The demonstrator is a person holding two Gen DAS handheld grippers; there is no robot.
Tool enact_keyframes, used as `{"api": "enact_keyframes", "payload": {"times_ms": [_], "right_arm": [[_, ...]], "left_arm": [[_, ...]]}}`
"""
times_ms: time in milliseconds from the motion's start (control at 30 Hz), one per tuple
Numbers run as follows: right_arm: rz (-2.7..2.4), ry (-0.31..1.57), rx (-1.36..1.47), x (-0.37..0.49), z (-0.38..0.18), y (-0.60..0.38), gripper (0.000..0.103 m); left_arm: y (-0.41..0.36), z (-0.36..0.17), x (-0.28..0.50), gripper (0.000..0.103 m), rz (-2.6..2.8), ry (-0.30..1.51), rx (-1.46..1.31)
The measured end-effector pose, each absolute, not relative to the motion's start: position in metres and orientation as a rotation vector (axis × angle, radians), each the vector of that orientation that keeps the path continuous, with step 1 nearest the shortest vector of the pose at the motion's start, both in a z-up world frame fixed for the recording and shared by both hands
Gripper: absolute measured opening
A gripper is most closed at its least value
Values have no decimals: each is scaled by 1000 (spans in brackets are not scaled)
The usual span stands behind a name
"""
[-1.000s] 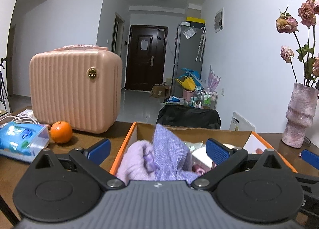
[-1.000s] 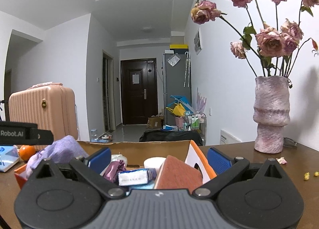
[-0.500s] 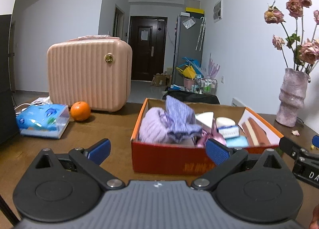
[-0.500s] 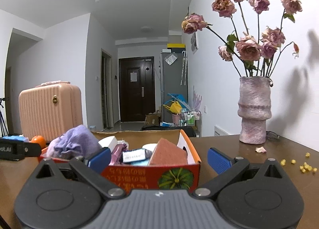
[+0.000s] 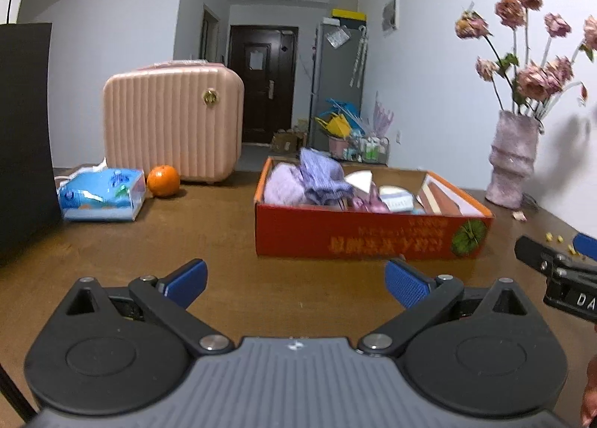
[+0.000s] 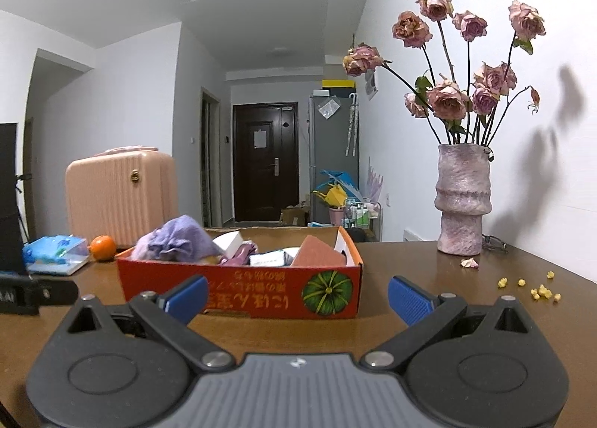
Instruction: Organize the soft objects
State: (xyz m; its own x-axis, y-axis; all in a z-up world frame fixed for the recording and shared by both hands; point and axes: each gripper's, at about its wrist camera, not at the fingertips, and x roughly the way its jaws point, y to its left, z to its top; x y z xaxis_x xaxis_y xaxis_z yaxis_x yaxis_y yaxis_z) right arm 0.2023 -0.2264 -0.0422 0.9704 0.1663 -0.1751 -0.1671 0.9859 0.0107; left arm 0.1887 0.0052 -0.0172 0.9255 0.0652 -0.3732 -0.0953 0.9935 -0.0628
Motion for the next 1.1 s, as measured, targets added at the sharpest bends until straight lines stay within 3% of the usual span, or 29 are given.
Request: {"api": "enact_keyframes", "payload": {"times_ms": [567, 1100], "right_arm": [[204, 286, 26, 100, -40, -246, 103], [245, 230, -34, 48, 16, -239, 103]], "left_arm": [[7, -17, 104, 103, 8, 405, -87], [-6, 24, 42, 103, -43, 279, -2]]}}
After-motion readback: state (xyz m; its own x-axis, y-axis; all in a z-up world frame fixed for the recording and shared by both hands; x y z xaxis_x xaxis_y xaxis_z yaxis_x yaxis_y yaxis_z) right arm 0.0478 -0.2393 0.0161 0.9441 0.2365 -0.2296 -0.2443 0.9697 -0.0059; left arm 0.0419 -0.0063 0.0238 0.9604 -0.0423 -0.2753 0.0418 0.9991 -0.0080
